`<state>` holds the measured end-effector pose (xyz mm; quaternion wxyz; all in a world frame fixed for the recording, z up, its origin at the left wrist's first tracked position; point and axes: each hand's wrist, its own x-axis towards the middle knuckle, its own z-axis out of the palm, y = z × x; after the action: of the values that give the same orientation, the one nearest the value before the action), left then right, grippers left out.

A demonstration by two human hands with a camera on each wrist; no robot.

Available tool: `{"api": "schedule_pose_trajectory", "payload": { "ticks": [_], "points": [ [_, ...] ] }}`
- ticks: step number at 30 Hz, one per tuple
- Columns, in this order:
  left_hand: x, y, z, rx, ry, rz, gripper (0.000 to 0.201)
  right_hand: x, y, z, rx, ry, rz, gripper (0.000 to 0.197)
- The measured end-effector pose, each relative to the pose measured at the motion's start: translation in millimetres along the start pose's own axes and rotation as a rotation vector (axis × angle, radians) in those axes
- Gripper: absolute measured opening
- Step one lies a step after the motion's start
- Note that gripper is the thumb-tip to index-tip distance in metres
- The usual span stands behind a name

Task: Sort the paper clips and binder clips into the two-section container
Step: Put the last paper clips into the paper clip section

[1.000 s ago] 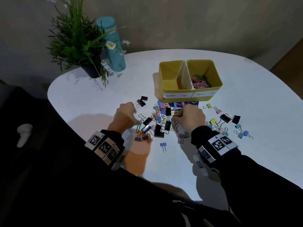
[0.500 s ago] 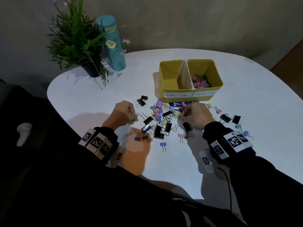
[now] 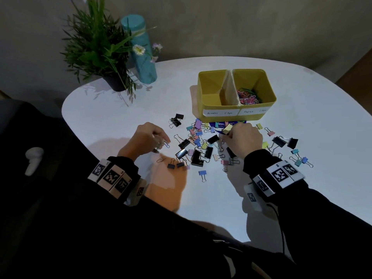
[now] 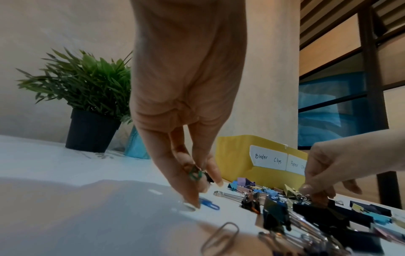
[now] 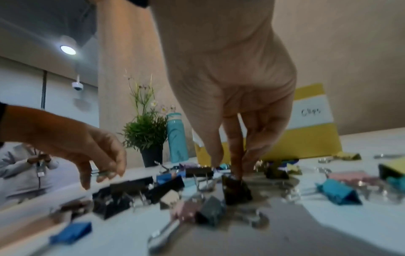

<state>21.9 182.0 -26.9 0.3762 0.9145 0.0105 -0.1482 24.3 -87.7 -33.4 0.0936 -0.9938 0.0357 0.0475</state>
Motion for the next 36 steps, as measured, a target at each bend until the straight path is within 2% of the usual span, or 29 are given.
{"api": "schedule_pose_trajectory", "payload": {
  "ticks": [2, 5, 8, 14, 17, 20, 22, 24, 27, 29, 32, 34, 36],
  "points": [
    [-3, -3, -2, 0.018, 0.007, -0.032, 0.034, 0, -6, 1, -0.004, 0.006, 0.032, 0.041],
    [-11, -8, -2, 0.142, -0.01, 0.035, 0.01, 1, -10, 1, 0.031, -0.016, 0.072, 0.038],
    [-17, -14, 3, 0.193, -0.071, 0.047, 0.029, 3, -11, 7, 0.094, -0.053, 0.093, 0.029],
    [-7, -12, 17, 0.273, -0.149, 0.065, 0.009, 5, -10, 16, 0.091, -0.068, 0.042, 0.02],
    [-6, -9, 20, 0.32, -0.187, 0.03, 0.015, 2, -8, 17, 0.08, -0.06, 0.002, 0.024],
    [-8, -5, 15, 0.266, -0.141, 0.076, 0.01, 0, -6, 17, 0.085, -0.041, -0.037, 0.023],
    [-6, -8, 9, 0.173, -0.033, 0.108, 0.015, 1, -3, 15, 0.112, -0.028, -0.05, 0.019],
    [-1, -13, 5, 0.081, 0.053, 0.084, 0.02, 3, 2, 10, 0.174, -0.002, -0.064, 0.016],
    [4, -19, 2, -0.147, 0.055, -0.013, 0.012, 4, 3, 2, 0.319, 0.061, -0.111, 0.01],
    [7, -22, 0, -0.246, 0.027, -0.038, 0.013, 2, -2, 0, 0.433, 0.032, -0.14, 0.009],
    [11, -23, -3, -0.191, -0.003, -0.046, 0.023, 2, -10, 3, 0.442, -0.059, -0.159, 0.009],
    [13, -21, -3, -0.093, -0.001, -0.012, 0.018, 2, -16, 5, 0.396, -0.066, -0.19, 0.008],
    [13, -17, -3, 0.06, 0.009, 0.086, 0.012, -1, -25, 4, 0.4, -0.08, -0.264, 0.005]
  ]
}}
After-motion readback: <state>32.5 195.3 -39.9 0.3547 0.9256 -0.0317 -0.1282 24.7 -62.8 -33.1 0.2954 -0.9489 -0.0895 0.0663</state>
